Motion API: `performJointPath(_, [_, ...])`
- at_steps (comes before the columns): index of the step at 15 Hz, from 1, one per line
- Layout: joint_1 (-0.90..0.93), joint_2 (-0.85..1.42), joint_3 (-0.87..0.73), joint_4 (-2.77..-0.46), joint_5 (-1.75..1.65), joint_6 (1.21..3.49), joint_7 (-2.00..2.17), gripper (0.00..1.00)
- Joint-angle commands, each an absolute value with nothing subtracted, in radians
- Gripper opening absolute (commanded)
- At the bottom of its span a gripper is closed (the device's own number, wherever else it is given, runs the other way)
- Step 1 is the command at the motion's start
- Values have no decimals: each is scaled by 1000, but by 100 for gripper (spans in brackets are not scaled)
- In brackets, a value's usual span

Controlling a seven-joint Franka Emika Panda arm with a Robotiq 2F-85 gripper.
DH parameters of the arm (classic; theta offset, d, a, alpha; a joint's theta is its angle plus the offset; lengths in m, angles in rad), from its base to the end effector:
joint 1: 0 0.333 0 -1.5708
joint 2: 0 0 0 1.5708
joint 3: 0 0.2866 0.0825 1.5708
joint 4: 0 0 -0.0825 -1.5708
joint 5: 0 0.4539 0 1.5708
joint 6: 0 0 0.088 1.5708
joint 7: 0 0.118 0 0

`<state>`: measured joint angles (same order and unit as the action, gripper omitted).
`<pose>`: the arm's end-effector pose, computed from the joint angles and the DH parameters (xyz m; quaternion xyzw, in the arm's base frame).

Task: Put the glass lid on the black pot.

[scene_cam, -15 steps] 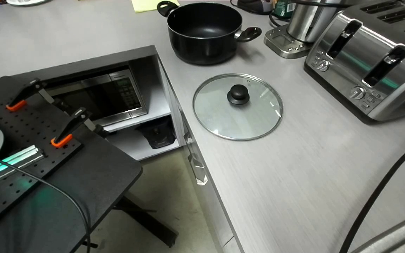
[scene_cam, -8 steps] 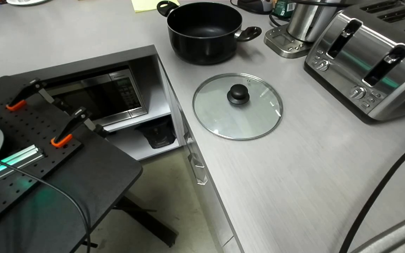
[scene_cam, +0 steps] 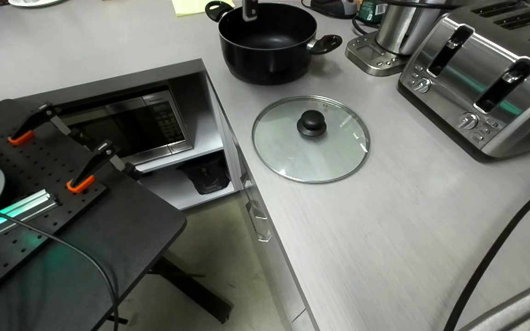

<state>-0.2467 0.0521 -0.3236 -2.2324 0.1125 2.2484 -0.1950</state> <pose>0.4886 -0.3096 0.2607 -0.9744 0.2216 0.0022 0.0385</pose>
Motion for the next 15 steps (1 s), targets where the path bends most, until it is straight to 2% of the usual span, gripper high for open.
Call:
performJointPath(1, [-294, 183, -320, -2135, 159, 2252, -148, 100])
performJointPath(15, [-433, 470, -339, -1979, 168, 2309, 97, 100])
